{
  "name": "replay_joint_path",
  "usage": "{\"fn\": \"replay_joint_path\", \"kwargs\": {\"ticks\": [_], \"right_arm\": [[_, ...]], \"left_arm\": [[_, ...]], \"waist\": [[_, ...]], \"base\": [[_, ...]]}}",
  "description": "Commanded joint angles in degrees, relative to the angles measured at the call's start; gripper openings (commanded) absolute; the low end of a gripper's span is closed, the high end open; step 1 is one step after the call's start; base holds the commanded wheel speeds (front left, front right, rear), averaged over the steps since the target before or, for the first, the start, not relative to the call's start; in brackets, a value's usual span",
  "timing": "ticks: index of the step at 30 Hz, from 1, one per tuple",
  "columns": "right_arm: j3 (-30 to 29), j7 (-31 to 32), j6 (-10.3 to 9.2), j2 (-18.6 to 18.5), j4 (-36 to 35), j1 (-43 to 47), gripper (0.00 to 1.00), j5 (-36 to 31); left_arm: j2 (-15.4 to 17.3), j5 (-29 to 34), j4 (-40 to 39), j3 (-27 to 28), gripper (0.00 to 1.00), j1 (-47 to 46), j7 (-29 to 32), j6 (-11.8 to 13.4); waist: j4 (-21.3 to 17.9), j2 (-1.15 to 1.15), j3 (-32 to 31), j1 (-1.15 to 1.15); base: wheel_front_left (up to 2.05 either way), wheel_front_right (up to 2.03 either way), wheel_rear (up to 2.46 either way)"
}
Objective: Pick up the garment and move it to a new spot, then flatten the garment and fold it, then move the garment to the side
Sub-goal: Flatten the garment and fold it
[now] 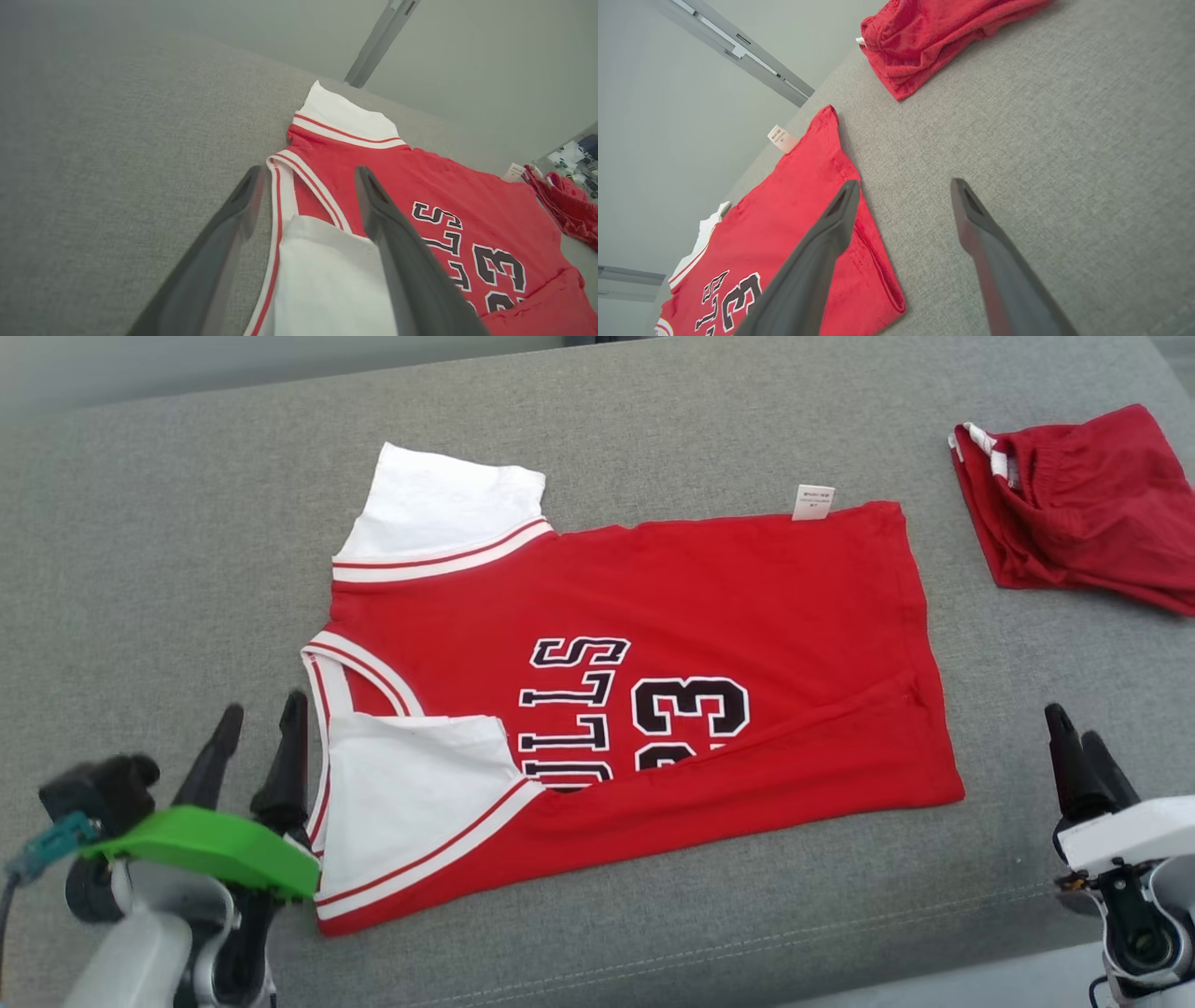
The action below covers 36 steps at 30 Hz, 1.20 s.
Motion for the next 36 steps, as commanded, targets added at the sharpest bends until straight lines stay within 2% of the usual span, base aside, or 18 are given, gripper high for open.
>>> {"fn": "replay_joint_path", "kwargs": {"ticks": [1, 7, 10, 20, 26, 36], "right_arm": [[0.09, 0.53, 0.0, -0.25, -0.75, -1.0, 1.0, -0.78], [1.89, 4.82, 0.0, -0.16, -5.09, -4.74, 1.0, -3.65], [3.23, 6.66, 0.01, 0.18, -6.43, -7.32, 1.0, -5.32], [9.34, 9.49, 0.01, 3.18, -7.89, -16.17, 1.0, -8.4], [13.05, 8.99, 0.01, 3.82, -8.28, -20.24, 1.0, -8.61], [18.56, 6.73, 0.0, 3.99, -9.05, -25.23, 1.0, -7.29]], "left_arm": [[1.02, 0.52, -0.34, -0.22, 1.0, -2.05, 0.93, -0.51], [4.79, -0.62, 1.51, -2.32, 1.0, -14.28, 10.79, -4.94], [5.84, -3.11, 3.51, -2.37, 1.0, -20.89, 16.32, -7.2], [11.79, -2.94, 11.99, -4.77, 1.0, -39.43, 29.75, -10.72], [14.24, -0.53, 15.87, -6.14, 1.0, -44.95, 31.86, -11.21], [18.0, 2.46, 20.45, -6.65, 1.0, -50.15, 31.67, -11.47]], "waist": [[-0.52, 0.0, 0.29, 0.0], [-3.23, 0.0, 1.84, 0.0], [-5.09, 0.0, 3.58, 0.0], [-11.24, 0.0, 12.27, 0.0], [-13.44, 0.0, 17.28, 0.0], [-16.43, 0.0, 22.69, 0.0]], "base": [[0.0, 0.0, 0.0], [0.0, 0.0, 0.0], [0.0, 0.0, 0.0], [0.0, 0.0, 0.0], [0.0, 0.0, 0.0], [0.0, 0.0, 0.0]]}}
